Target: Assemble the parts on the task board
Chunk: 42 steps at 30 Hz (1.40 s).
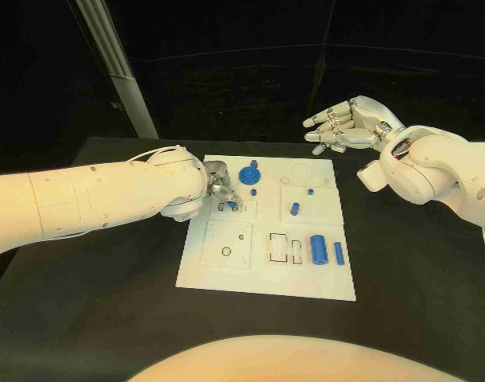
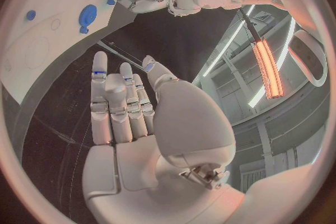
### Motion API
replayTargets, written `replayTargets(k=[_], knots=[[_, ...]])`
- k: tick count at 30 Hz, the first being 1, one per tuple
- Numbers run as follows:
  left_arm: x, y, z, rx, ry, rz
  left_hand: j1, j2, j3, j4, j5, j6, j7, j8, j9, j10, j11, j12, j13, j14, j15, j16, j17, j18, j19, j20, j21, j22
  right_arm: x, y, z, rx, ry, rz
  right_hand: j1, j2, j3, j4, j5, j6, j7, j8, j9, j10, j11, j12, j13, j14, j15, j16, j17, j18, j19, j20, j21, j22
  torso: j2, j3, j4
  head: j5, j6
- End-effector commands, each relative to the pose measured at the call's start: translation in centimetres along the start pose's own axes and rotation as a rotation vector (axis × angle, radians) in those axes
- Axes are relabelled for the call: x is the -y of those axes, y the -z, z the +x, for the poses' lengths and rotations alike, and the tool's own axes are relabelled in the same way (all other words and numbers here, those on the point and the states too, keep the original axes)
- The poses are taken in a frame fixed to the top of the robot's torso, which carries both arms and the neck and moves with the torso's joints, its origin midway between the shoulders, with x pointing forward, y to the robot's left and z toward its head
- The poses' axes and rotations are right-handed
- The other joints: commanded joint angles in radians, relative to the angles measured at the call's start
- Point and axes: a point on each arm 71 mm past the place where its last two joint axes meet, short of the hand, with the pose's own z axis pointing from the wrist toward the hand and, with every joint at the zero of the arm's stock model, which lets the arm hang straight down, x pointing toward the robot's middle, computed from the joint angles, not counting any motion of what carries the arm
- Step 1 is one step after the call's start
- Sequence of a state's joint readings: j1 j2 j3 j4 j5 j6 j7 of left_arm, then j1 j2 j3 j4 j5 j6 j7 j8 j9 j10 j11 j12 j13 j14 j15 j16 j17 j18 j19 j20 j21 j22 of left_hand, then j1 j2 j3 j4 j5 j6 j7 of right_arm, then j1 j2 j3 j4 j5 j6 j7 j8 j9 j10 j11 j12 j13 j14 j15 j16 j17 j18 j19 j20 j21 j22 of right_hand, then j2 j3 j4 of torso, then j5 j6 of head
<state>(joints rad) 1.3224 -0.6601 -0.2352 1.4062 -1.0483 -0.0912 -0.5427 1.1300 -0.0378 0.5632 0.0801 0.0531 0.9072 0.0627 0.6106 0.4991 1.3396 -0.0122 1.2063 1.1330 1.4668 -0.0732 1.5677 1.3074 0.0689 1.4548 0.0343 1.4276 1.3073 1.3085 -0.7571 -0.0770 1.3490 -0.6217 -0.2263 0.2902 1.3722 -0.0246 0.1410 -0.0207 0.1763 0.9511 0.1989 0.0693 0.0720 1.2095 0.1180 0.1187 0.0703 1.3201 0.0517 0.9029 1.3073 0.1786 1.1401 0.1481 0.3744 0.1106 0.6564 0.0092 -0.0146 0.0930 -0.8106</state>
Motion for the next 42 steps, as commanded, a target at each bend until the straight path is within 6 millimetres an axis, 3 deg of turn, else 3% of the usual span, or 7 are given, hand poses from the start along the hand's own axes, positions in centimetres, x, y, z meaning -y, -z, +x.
replayTargets(k=[1,26,27,28,31,34,42], knots=[[0.23,-0.01,0.28,-0.004,-0.02,0.01,-0.004,0.009,0.14,-0.132,0.006,-0.002,-0.005,0.006,0.001,0.004,-0.005,0.0,0.004,0.104,-0.003,0.003,0.263,-0.015,0.007,0.0,0.007,0.002,-0.19,-0.09,0.01,-0.009,-0.002,-0.013,-0.008,-0.001,0.005,0.003,0.002,-0.008,0.0,-0.004,0.0,-0.007,0.002,-0.003,-0.001,-0.007,-0.001,-0.006,0.08,0.002,0.007,0.003,-0.005,-0.001,0.0,0.0001,0.0,-0.001,0.0],[0.51,-0.03,0.77,-0.051,-0.05,-0.004,-0.008,0.003,0.15,-0.135,0.008,-0.002,-0.006,0.012,0.002,0.007,-0.006,0.001,0.004,0.104,-0.004,0.003,0.263,-0.016,0.008,-0.001,0.008,0.005,-0.14,-0.34,0.19,-0.021,-0.005,-0.011,-0.01,0.001,0.006,0.005,0.002,-0.009,0.001,-0.003,0.0,-0.008,0.003,-0.002,-0.001,-0.009,0.0,-0.01,0.082,0.002,0.007,0.003,-0.007,-0.002,0.0,-0.0003,0.0006,-0.004,-0.006],[0.5,0.0,0.81,-0.055,-0.052,-0.005,-0.01,0.0,0.153,-0.137,0.014,-0.001,-0.007,0.016,0.003,0.007,-0.007,0.002,0.004,0.104,-0.005,0.003,0.263,-0.016,0.008,-0.001,0.008,0.005,-0.13,-0.35,0.19,-0.021,-0.005,-0.011,-0.01,0.001,0.006,0.005,0.002,-0.009,0.001,-0.003,0.0,-0.008,0.003,-0.002,-0.001,-0.009,0.0,-0.01,0.082,0.002,0.007,0.003,-0.007,-0.002,0.0,-0.0003,0.001,-0.004,-0.007],[0.48,0.02,0.84,-0.057,-0.054,-0.006,-0.017,-0.009,0.163,-0.139,0.052,0.002,-0.008,0.026,0.006,0.008,-0.01,-0.001,0.0,0.104,-0.006,0.003,0.263,-0.016,0.009,-0.003,0.008,0.006,-0.13,-0.36,0.19,-0.021,-0.005,-0.011,-0.01,0.001,0.006,0.005,0.002,-0.009,0.001,-0.003,0.0,-0.008,0.003,-0.002,-0.001,-0.009,0.0,-0.01,0.082,0.002,0.007,0.003,-0.007,-0.002,0.0,-0.0006,0.0011,-0.004,-0.007],[0.38,0.09,0.9,-0.064,-0.057,-0.01,-0.032,-0.023,0.177,-0.141,0.102,0.003,-0.012,0.044,0.012,0.009,-0.012,-0.004,-0.006,0.104,-0.009,0.003,0.263,-0.016,0.01,-0.005,0.009,0.008,-0.11,-0.37,0.2,-0.022,-0.005,-0.01,-0.01,0.001,0.006,0.005,0.002,-0.009,0.001,-0.003,0.0,-0.008,0.003,-0.002,-0.001,-0.009,0.0,-0.01,0.082,0.002,0.007,0.003,-0.007,-0.002,-0.001,-0.0004,0.0015,-0.004,-0.008],[0.29,0.12,0.87,-0.061,-0.055,-0.013,-0.04,-0.029,0.186,-0.142,0.118,0.002,-0.014,0.054,0.015,0.011,-0.013,-0.005,-0.008,0.104,-0.01,0.003,0.263,-0.017,0.011,-0.006,0.011,0.011,-0.1,-0.4,0.21,-0.023,-0.005,-0.01,-0.011,0.001,0.006,0.005,0.002,-0.009,0.001,-0.003,0.0,-0.009,0.003,-0.002,-0.002,-0.01,0.0,-0.011,0.082,0.002,0.007,0.003,-0.007,-0.003,-0.001,-0.0001,0.0018,-0.003,-0.007],[0.06,0.14,0.75,-0.052,-0.048,-0.019,-0.042,-0.031,0.188,-0.142,0.123,0.001,-0.015,0.058,0.016,0.011,-0.014,-0.005,-0.008,0.104,-0.011,0.003,0.263,-0.017,0.012,-0.007,0.012,0.013,-0.08,-0.44,0.23,-0.025,-0.006,-0.009,-0.011,0.002,0.006,0.005,0.002,-0.009,0.001,-0.003,0.0,-0.009,0.003,-0.002,-0.002,-0.01,0.0,-0.012,0.082,0.002,0.007,0.003,-0.008,-0.003,-0.001,-0.0001,0.0003,0.0,-0.008]])
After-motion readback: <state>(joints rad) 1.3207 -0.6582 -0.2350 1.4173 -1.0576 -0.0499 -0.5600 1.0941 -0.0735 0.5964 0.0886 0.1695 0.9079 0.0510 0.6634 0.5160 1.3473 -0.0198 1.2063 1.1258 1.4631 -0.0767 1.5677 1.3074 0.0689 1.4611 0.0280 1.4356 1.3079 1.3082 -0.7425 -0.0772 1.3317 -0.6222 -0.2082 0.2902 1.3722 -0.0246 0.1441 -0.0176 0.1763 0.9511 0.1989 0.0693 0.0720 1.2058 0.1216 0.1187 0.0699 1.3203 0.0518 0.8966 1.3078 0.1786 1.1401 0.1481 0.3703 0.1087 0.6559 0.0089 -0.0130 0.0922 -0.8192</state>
